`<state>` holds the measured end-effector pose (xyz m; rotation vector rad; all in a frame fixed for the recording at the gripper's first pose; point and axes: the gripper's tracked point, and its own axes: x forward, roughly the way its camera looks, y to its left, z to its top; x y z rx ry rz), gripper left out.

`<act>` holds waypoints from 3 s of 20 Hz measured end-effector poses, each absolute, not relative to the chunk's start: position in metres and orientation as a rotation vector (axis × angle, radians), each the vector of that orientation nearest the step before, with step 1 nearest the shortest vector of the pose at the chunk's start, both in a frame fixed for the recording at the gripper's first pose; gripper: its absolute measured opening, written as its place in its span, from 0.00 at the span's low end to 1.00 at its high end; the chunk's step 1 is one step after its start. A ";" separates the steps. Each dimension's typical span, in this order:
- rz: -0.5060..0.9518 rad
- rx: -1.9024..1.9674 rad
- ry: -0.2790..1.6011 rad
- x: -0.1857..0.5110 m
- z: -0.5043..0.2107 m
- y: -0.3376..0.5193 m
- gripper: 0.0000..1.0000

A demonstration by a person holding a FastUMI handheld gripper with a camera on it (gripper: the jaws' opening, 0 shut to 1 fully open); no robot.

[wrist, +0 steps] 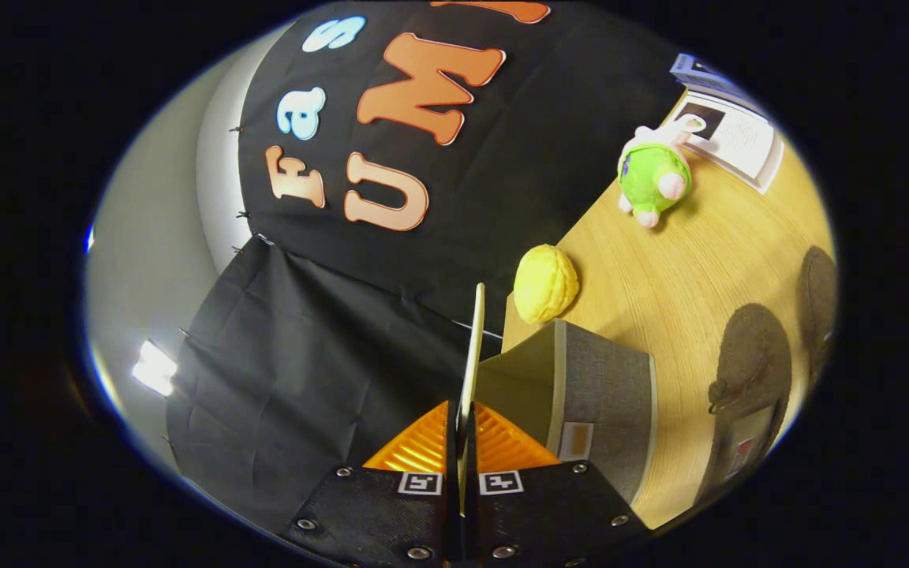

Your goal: Open the storage box then place both shoes into the box .Put the left shoe in first, then the right shoe, with the right side of both shoes facing outward in a uniform manner.

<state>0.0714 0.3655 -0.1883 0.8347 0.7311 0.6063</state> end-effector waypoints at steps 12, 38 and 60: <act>0.675 0.639 0.703 0.063 -0.131 0.478 0.03; 0.821 0.357 0.669 0.030 -0.151 0.553 0.98; 0.288 -0.017 0.383 0.037 -0.196 0.252 0.98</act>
